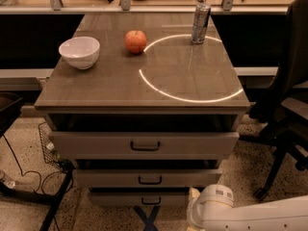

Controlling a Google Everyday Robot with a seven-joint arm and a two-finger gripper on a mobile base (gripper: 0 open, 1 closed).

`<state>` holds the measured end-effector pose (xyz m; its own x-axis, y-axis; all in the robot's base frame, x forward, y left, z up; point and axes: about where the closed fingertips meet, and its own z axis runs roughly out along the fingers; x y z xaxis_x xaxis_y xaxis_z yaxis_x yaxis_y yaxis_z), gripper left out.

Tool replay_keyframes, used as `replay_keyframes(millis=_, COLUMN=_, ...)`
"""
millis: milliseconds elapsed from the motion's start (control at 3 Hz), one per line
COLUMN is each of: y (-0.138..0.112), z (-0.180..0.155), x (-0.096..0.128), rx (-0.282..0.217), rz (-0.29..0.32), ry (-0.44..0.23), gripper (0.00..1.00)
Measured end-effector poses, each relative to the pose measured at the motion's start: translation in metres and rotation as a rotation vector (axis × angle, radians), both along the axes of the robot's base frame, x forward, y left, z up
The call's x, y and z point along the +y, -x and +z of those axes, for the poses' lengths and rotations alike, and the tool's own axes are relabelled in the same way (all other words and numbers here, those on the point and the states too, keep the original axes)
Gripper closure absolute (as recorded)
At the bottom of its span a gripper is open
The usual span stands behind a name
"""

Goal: Open bottom drawer

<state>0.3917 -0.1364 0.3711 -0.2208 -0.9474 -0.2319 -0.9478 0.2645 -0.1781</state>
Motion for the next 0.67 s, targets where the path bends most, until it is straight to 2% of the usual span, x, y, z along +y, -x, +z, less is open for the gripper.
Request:
replay_keyframes(millis=333, y=0.000, z=-0.001, x=0.000, rx=0.001, rz=0.001, ry=0.000, gripper=0.00)
replay_keyframes(millis=667, y=0.000, z=-0.031, x=0.027, rx=0.018, rz=0.055, ry=-0.009, gripper=0.00)
